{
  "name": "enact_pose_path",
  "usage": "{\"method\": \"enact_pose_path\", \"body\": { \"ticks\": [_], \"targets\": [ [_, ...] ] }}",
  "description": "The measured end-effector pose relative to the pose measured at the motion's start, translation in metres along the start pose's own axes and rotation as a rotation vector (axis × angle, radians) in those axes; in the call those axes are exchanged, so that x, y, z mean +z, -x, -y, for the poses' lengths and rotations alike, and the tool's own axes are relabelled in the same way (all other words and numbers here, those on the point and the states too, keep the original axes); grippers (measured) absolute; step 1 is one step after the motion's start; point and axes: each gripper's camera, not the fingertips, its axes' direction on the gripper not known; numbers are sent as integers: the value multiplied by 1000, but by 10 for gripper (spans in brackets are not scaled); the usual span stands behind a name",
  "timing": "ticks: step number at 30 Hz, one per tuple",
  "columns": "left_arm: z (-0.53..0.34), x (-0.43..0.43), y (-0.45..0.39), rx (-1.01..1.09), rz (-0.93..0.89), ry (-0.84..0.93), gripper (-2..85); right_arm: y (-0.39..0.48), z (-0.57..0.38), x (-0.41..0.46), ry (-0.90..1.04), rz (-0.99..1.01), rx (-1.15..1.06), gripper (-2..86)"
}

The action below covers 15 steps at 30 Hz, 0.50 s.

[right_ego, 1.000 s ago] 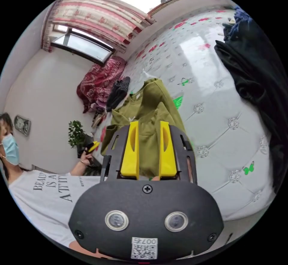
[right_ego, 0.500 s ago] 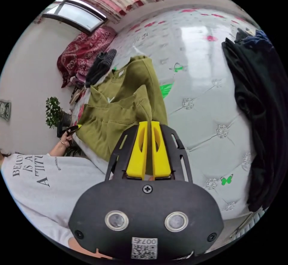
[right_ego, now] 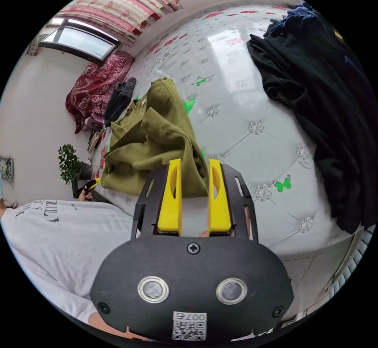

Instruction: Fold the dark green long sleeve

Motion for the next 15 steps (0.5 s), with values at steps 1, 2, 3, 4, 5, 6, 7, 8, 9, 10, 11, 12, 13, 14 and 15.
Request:
{"method": "enact_pose_path", "body": {
  "ticks": [1,2,3,4,5,6,7,8,9,10,11,12,13,14,15],
  "targets": [
    [-8,6,-1,8,-7,20,113,0,-12,2,30,-17,-7,96],
    [-10,10,-1,11,-10,30,114,-1,-23,6,54,-28,-3,98],
    [-14,21,-2,14,-25,54,117,-2,-28,10,65,-25,1,99],
    [-15,26,-3,14,-36,68,115,-4,-35,18,86,-8,12,101],
    [-15,36,-5,18,-41,88,112,-5,-39,29,115,6,19,101],
    [-14,43,-8,36,-16,98,105,-5,-41,35,132,6,19,99],
    [-13,46,-10,60,14,104,95,-3,-43,48,162,-4,12,95],
    [-12,47,-11,73,26,110,88,0,-43,57,180,-40,8,90],
    [-9,48,-11,91,40,133,69,3,-44,59,178,-60,0,87],
    [-7,47,-10,94,44,149,57,10,-43,59,180,-100,-21,82],
    [-4,47,-6,98,24,189,39,13,-41,59,221,-134,-35,77],
    [-1,44,-1,89,-11,209,25,15,-40,58,244,-132,-49,74],
    [1,35,5,73,-53,209,17,17,-38,49,250,-121,-60,69],
    [0,29,9,61,-82,200,13,18,-39,31,224,-93,-73,64],
    [-2,13,15,41,-153,166,8,18,-40,18,201,-70,-79,61]
  ]
}}
